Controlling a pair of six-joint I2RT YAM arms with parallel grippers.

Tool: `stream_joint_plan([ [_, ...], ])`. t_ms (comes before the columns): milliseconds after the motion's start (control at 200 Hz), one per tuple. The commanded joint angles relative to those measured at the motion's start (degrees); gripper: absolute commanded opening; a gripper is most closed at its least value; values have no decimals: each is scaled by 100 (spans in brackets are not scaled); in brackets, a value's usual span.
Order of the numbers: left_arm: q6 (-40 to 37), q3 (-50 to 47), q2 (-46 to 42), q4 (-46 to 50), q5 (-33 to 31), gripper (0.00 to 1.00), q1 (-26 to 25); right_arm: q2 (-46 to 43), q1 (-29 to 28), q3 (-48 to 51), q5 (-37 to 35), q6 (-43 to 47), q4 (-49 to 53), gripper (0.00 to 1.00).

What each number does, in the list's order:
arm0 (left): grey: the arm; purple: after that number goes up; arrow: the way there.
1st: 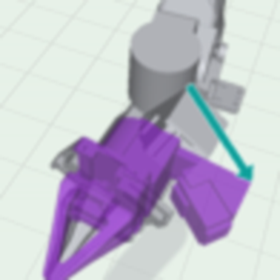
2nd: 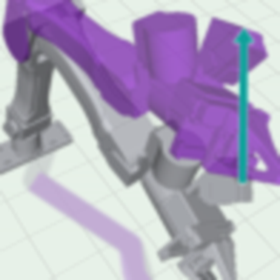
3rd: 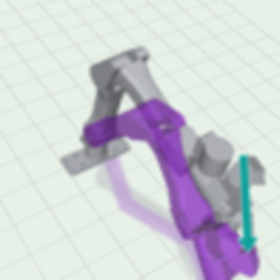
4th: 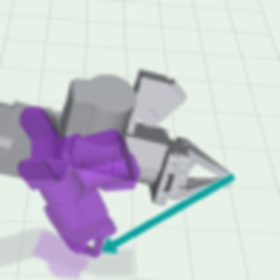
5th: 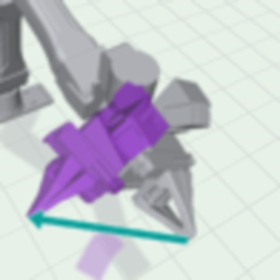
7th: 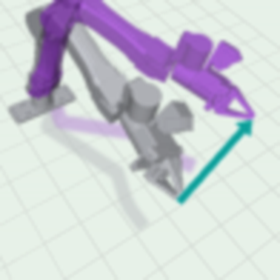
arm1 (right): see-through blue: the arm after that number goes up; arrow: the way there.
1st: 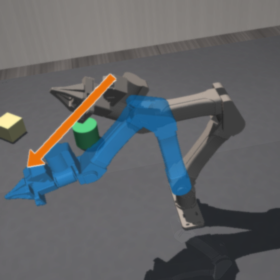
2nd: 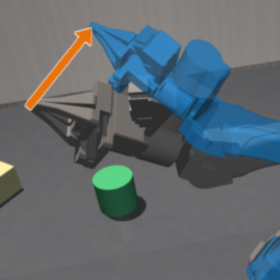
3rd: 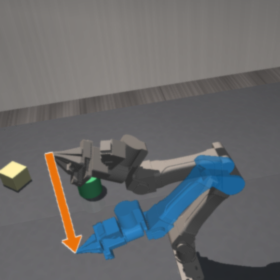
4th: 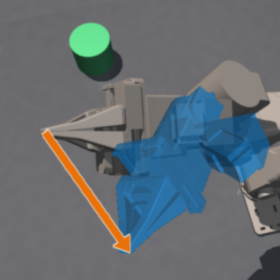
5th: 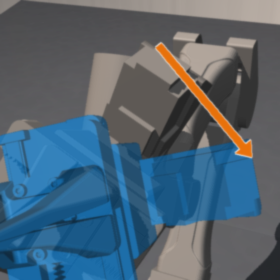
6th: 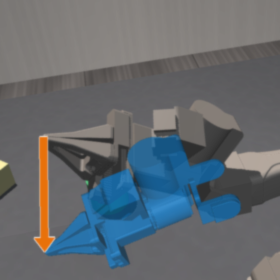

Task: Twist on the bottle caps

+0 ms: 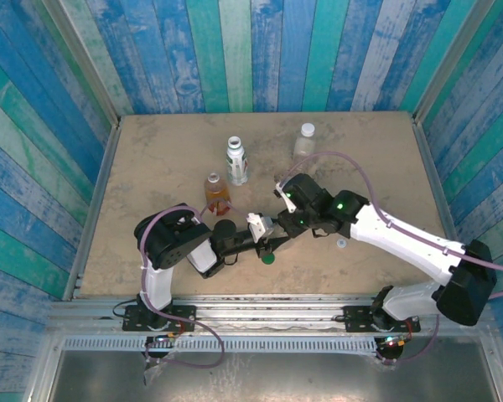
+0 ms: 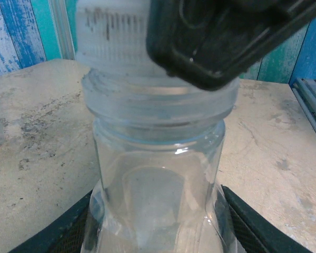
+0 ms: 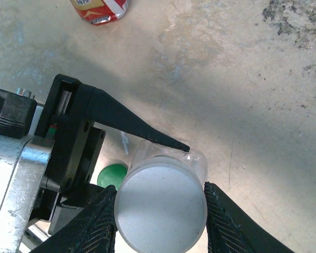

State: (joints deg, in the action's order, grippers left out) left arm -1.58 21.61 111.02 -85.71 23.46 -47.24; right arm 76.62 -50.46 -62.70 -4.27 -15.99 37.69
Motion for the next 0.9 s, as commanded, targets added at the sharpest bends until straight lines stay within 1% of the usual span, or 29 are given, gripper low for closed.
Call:
stream_joint_plan([
  [0, 114, 29, -82, 370, 104, 54, -31, 76, -15, 276, 229, -303, 19, 44],
  [100, 90, 39, -111, 410, 123, 54, -31, 64, -15, 220, 120, -266, 79, 44],
  [215, 22, 46, -137, 537, 97, 55, -31, -29, -13, 85, 13, -156, 134, 49],
  [250, 3, 50, -146, 594, 93, 55, -34, -64, -12, 50, -23, -135, 139, 51],
  [365, -26, 22, -185, 659, 90, 55, -35, -245, -8, 3, -82, -88, 52, 63],
  [496, -52, 27, -205, 721, 96, 55, -31, -492, -11, 38, -158, -106, 18, 70],
  [551, -60, 22, -204, 715, 97, 55, -33, -570, -13, 58, -245, -136, 16, 71],
  [611, -61, 29, -195, 724, 95, 55, -31, -634, -4, 77, -384, -206, 2, 70],
  [681, -70, 26, -209, 736, 93, 55, -31, -678, 64, 133, -493, -247, -39, 63],
  [806, -83, 31, -223, 776, 90, 55, -31, -580, 266, 169, -295, -171, -70, 50],
  [896, -88, 32, -233, 797, 96, 55, -36, -470, 392, 171, -109, -116, -69, 44],
])
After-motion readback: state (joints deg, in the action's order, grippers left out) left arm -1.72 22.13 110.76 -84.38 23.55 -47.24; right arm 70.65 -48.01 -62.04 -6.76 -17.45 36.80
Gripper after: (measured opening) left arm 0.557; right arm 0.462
